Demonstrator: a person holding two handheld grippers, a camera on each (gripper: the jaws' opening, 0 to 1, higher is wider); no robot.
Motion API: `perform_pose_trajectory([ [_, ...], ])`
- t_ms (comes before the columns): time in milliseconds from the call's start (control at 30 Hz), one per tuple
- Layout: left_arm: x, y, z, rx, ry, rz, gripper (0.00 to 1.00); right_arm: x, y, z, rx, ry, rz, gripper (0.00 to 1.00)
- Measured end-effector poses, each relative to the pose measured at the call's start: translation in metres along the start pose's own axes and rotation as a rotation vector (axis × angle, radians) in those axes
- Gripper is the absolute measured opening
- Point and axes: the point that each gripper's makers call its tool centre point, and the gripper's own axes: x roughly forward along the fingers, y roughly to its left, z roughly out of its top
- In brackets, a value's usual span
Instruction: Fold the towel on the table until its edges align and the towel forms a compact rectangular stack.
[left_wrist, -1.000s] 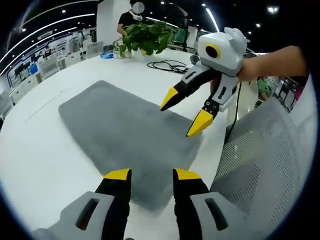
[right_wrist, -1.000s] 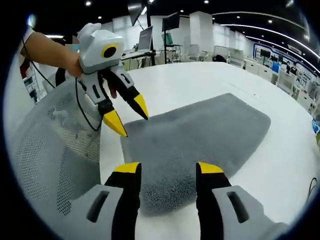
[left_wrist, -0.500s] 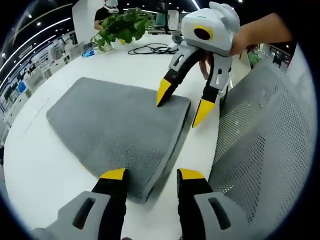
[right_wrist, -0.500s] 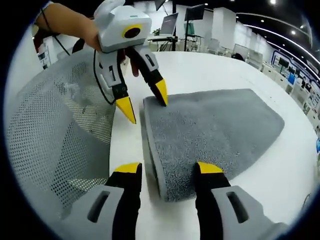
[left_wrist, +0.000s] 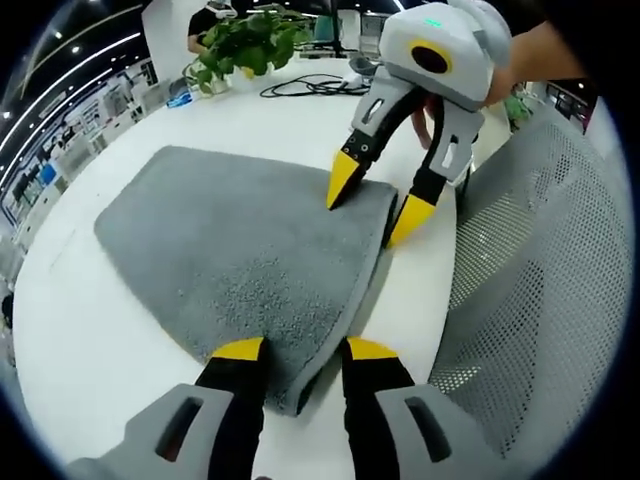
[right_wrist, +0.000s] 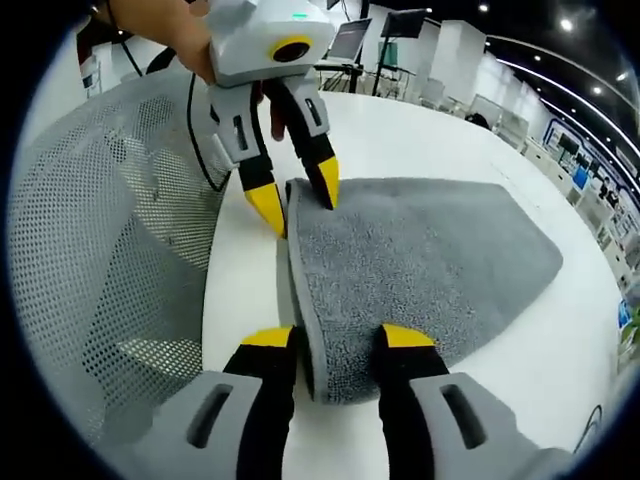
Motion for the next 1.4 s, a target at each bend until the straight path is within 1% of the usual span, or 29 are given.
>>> perform_pose_trajectory([
  [33,0.0,0.001,0.0,-0.009,-0.002,0.003,0.28,0.002,-0.002,0.001,-0.006,-0.003,-0.009,0.22],
  [67,0.0,0.001,0.0,-0.01,-0.004,0.004,0.26,0.003,-0.003,-0.001,-0.006,0.012,-0.019,0.19],
  [100,0.001,0.001,0.001,-0.005,-0.006,0.004,0.25,0.003,-0.005,0.0,-0.006,0.012,-0.028,0.16],
  [200,0.001,0.006,0.002,-0.011,0.0,0.016,0.15,0.003,-0.006,0.0,0.001,0.019,-0.038,0.11],
  [267,0.002,0.007,0.002,-0.075,0.006,0.007,0.1,0.002,-0.004,0.001,0.02,0.014,-0.03,0.1],
  [300,0.002,0.007,0.004,-0.068,0.007,0.0,0.09,0.002,-0.003,0.001,0.028,0.012,-0.027,0.09],
  [333,0.002,0.006,0.003,-0.063,0.009,-0.001,0.09,0.002,-0.003,0.001,0.028,0.011,-0.027,0.09],
  [367,0.002,0.004,0.003,-0.039,0.014,-0.009,0.09,0.003,-0.002,0.001,0.029,0.01,-0.023,0.08],
  [500,0.0,-0.006,0.001,-0.025,0.018,-0.025,0.08,-0.001,0.006,0.002,0.043,0.01,-0.001,0.07],
  [700,-0.004,-0.018,-0.001,-0.034,0.008,-0.049,0.08,-0.004,0.018,-0.001,0.042,0.009,0.023,0.07],
  [967,-0.006,-0.03,-0.004,-0.015,0.029,-0.081,0.07,-0.01,0.031,-0.002,0.034,0.013,0.052,0.07],
  [1067,-0.007,-0.034,-0.005,-0.014,0.034,-0.094,0.07,-0.012,0.034,-0.003,0.052,0.013,0.079,0.06],
  [1133,-0.008,-0.037,-0.006,0.029,0.034,-0.103,0.07,-0.013,0.037,-0.003,0.06,0.015,0.096,0.06],
  [1200,-0.008,-0.039,-0.007,0.003,0.036,-0.11,0.07,-0.014,0.04,-0.002,0.068,0.017,0.107,0.06],
  [1233,-0.008,-0.04,-0.007,-0.033,0.037,-0.113,0.07,-0.014,0.041,-0.002,0.073,0.018,0.11,0.06],
  [1333,-0.01,-0.043,-0.008,-0.012,0.035,-0.11,0.07,-0.016,0.046,-0.002,0.075,0.016,0.122,0.06],
  [1367,-0.01,-0.044,-0.008,0.041,0.041,-0.1,0.07,-0.016,0.046,-0.002,0.076,0.016,0.125,0.06],
  [1400,-0.01,-0.046,-0.009,0.047,0.048,-0.098,0.07,-0.017,0.047,-0.002,0.079,0.016,0.128,0.06],
])
